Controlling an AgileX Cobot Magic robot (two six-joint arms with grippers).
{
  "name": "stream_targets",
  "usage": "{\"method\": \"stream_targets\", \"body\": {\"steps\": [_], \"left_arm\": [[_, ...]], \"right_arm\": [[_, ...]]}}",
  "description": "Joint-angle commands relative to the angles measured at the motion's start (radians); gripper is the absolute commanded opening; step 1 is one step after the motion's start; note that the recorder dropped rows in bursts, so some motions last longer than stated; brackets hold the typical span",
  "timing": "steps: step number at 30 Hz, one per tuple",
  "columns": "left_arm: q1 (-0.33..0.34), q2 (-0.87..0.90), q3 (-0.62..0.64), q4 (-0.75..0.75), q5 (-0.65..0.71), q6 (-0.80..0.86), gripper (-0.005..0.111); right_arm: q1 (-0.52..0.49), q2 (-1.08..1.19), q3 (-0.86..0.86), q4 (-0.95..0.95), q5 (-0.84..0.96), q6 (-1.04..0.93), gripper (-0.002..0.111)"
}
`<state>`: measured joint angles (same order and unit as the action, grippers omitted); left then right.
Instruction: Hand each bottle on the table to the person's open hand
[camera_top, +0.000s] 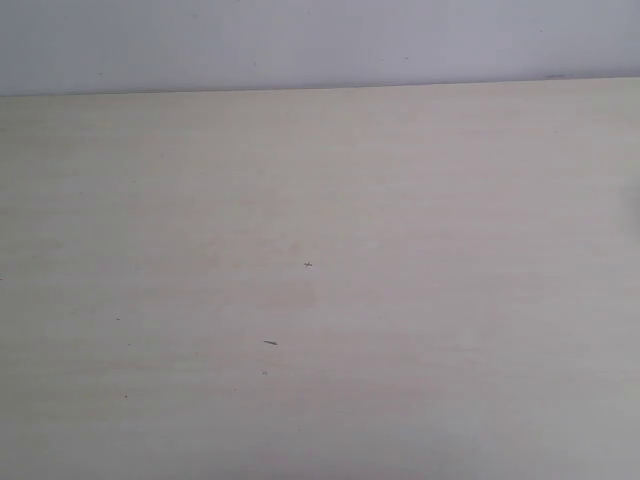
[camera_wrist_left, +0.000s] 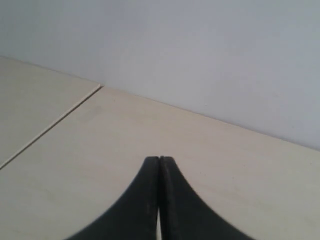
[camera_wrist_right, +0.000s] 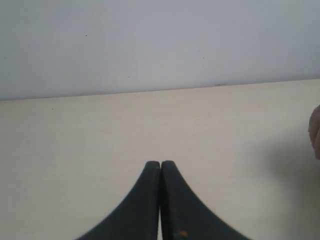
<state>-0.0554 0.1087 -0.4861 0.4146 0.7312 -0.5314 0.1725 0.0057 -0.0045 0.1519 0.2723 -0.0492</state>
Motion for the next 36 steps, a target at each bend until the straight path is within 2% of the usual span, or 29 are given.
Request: {"method": "stream_targets", "body": {"steps": [1, 5, 6, 10, 12, 20, 26, 32, 36], "left_arm": [[0.015, -0.005, 0.005, -0.067, -0.002, -0.008, 0.000], [0.017, 0.001, 0.015, -0.118, -0.060, 0.091, 0.000], [0.017, -0.004, 0.023, -0.158, -0.093, 0.159, 0.000], [0.017, -0.031, 0.101, -0.422, -0.257, 0.608, 0.000], [0.017, -0.045, 0.144, -0.509, -0.317, 0.696, 0.000], [0.017, -0.053, 0.304, -0.588, -0.378, 0.660, 0.000], [0.017, -0.053, 0.402, -0.588, -0.390, 0.660, 0.000], [0.017, -0.053, 0.479, -0.588, -0.418, 0.660, 0.000], [0.017, -0.053, 0.486, -0.588, -0.419, 0.660, 0.000]], "right_arm": [[-0.005, -0.006, 0.005, -0.001, -0.005, 0.002, 0.000], [-0.005, -0.006, 0.005, -0.001, -0.005, 0.002, 0.000], [-0.005, -0.006, 0.005, -0.001, -0.005, 0.002, 0.000], [-0.005, -0.006, 0.005, -0.001, -0.005, 0.002, 0.000], [-0.005, -0.006, 0.005, -0.001, -0.005, 0.002, 0.000], [-0.005, -0.006, 0.005, -0.001, -0.005, 0.002, 0.000], [-0.005, -0.006, 0.005, -0.001, -0.005, 0.002, 0.000], [-0.005, -0.006, 0.005, -0.001, -0.005, 0.002, 0.000], [-0.005, -0.006, 0.005, -0.001, -0.005, 0.002, 0.000]]}}
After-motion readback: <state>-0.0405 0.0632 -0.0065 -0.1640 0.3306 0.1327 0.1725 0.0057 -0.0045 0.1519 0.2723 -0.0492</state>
